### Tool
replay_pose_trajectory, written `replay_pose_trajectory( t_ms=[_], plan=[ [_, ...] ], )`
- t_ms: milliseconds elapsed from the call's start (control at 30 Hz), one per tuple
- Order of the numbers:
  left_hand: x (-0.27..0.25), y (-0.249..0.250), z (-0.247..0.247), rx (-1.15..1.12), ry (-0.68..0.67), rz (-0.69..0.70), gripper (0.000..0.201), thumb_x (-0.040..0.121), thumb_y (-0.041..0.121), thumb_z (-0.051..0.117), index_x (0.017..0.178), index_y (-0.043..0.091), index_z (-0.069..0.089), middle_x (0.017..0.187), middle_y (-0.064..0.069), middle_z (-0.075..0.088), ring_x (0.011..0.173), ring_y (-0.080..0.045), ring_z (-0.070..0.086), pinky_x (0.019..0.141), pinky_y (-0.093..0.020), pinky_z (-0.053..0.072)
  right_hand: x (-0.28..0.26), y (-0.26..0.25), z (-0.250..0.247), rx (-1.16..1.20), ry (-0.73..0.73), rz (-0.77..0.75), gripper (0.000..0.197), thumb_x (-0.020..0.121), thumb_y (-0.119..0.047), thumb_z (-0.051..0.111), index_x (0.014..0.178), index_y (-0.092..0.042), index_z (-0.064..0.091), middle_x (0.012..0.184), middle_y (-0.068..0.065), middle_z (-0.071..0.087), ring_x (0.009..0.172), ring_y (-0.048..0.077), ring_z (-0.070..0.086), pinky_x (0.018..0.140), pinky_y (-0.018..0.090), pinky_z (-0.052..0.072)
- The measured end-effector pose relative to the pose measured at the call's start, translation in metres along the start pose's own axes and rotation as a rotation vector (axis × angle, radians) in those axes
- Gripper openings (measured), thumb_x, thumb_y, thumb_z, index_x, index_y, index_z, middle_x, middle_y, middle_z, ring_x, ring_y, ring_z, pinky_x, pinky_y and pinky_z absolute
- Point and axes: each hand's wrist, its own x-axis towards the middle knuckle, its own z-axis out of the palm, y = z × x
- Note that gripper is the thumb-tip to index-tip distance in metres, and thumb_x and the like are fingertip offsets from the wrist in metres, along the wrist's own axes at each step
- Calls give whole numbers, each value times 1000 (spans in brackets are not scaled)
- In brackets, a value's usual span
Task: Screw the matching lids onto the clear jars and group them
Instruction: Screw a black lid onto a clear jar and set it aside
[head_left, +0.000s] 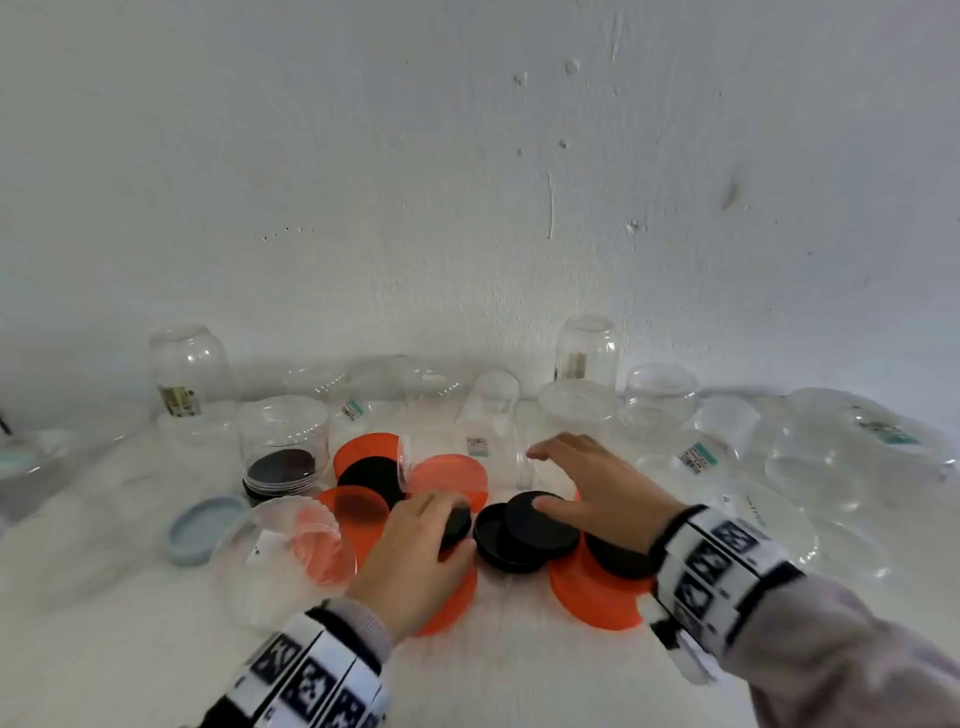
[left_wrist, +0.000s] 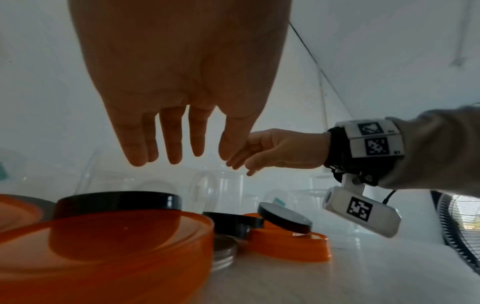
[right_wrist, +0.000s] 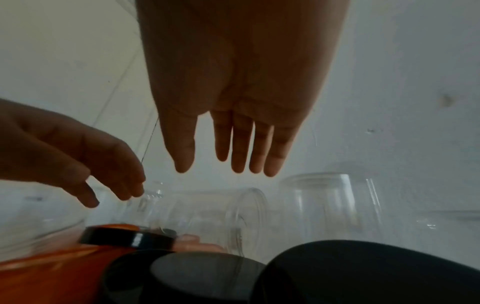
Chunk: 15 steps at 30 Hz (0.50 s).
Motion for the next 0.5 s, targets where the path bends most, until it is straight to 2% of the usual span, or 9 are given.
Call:
replay_pose_trajectory(
  t_ms=[133,267,400,500],
  plan=[
    [15,-9,2,94,-8,-123,48,94,39,49,138,25,35,139,4,36,128,-17,31,104,-23,28,35,0,11,-106,8,14,71,86,-38,63,145,-18,28,147,-2,31,137,16,25,110,34,30],
    [26,-16,9,192,-81,-276,60,92,49,47,142,20,28,141,-4,33,129,-25,33,104,-31,32,59,8,22,-224,-43,46,90,81,-42,67,149,-15,15,153,1,21,142,20,17,113,37,24],
    [33,-19,15,251,-150,-362,68,90,56,46,142,18,24,138,-10,32,125,-31,36,102,-34,34,73,12,28,-277,-75,99,94,77,-43,71,147,-14,16,149,4,29,137,24,27,108,38,27],
    [36,-22,20,246,-203,-417,76,90,60,44,147,18,16,142,-13,30,129,-33,33,106,-36,31,75,13,31,-303,-91,116,91,77,-39,72,145,-12,19,144,5,34,132,25,32,106,38,31]
  ],
)
